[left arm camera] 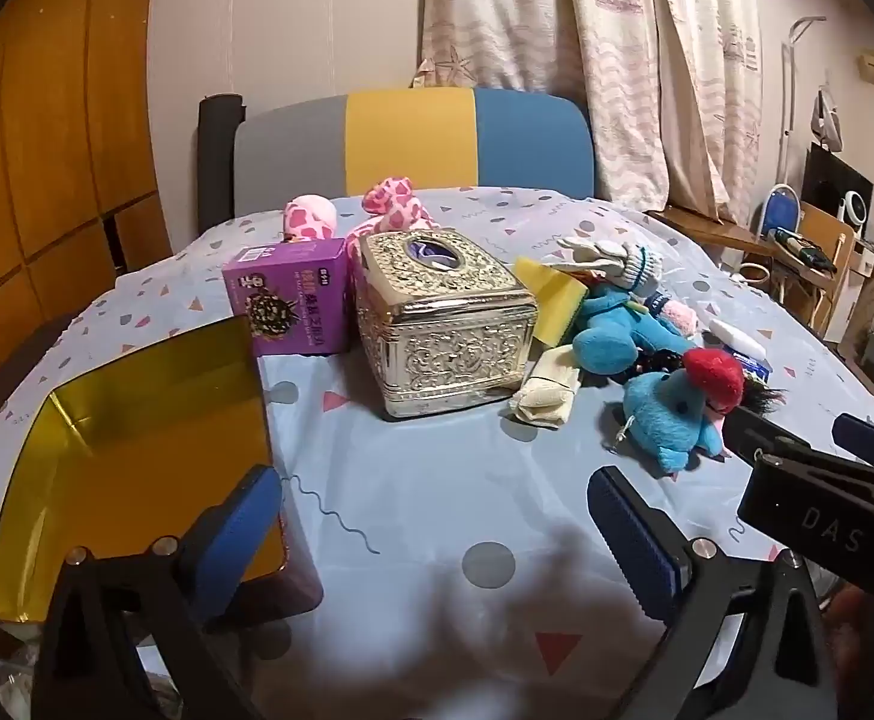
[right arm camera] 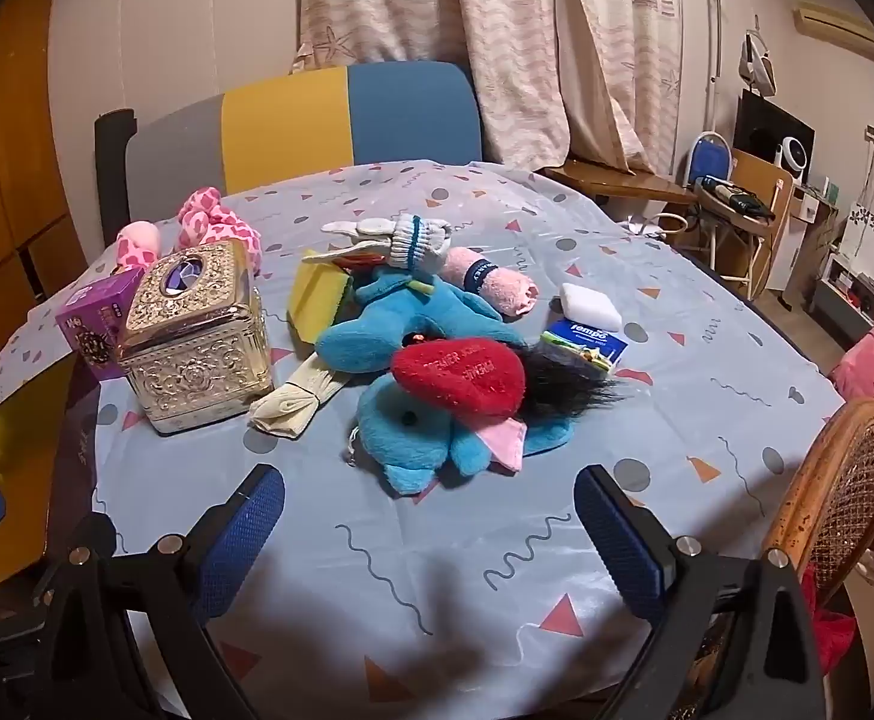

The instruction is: Organize soft objects

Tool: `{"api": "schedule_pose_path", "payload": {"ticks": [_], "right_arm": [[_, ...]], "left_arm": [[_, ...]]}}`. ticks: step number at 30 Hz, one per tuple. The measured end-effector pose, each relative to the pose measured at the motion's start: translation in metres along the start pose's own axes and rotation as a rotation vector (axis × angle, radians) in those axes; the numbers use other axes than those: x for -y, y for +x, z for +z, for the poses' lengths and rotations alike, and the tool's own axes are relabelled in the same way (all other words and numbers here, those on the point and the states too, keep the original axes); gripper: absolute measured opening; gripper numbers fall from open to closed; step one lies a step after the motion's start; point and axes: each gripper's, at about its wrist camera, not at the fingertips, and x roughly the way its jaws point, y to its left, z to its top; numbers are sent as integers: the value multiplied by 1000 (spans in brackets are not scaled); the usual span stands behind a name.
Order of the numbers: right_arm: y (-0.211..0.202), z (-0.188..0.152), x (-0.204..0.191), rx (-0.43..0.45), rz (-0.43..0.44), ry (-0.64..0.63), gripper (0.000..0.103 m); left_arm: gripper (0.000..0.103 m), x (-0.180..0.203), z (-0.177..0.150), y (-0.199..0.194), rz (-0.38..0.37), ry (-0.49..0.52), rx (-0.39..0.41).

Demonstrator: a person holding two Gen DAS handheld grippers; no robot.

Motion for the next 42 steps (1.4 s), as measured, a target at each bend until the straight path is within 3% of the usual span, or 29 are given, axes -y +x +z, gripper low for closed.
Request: {"api": "schedule_pose_path", "payload": {"ticks": [10, 15, 42], "right_arm": [[1, 0, -5, 3, 8, -25, 99], [3, 0, -7, 1, 16, -26, 99], [8, -3, -7, -11, 20, -28, 99]], "left_arm": [[103, -17, 6, 4, -9, 7, -12], [103, -8, -1, 1, 21, 2, -17], [103, -11, -3, 2, 21, -6, -27]]}}
